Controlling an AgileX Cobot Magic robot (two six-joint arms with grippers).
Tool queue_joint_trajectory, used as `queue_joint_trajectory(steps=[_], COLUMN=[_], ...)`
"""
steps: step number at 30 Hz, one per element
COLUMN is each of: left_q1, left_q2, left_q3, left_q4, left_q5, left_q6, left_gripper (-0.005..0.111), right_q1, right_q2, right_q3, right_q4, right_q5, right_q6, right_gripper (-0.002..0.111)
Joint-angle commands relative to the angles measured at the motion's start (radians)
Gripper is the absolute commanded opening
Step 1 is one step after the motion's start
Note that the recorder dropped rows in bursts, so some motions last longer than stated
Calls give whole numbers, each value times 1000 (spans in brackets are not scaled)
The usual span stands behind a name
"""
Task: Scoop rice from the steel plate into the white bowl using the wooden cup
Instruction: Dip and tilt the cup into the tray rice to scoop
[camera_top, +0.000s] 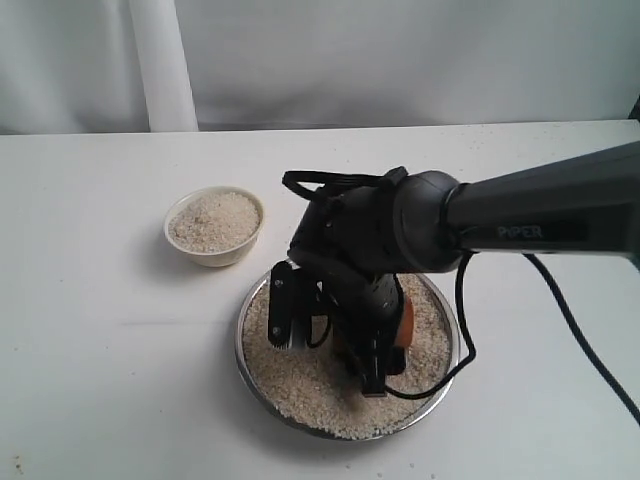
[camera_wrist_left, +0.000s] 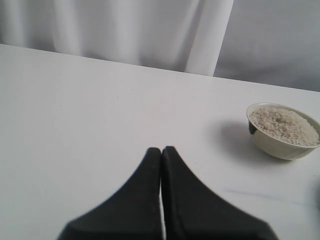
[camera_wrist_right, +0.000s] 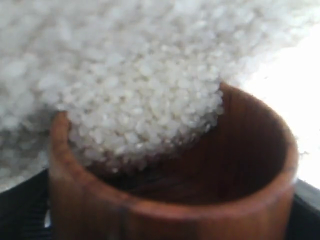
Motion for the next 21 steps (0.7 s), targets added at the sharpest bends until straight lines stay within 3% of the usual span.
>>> queue_joint_trajectory(steps=[1, 21], left_q1=[0, 0], left_q2=[8, 8], left_q3=[3, 3], left_q4=[-5, -5], left_q5=[-8, -8], left_q6=[-6, -6], left_gripper=[0, 0], right_q1=[-9, -13], right_q2=[80, 93], right_q3=[30, 30], right_q4=[153, 269], right_q5=[-179, -269], right_q6=[14, -52], right_gripper=[0, 0])
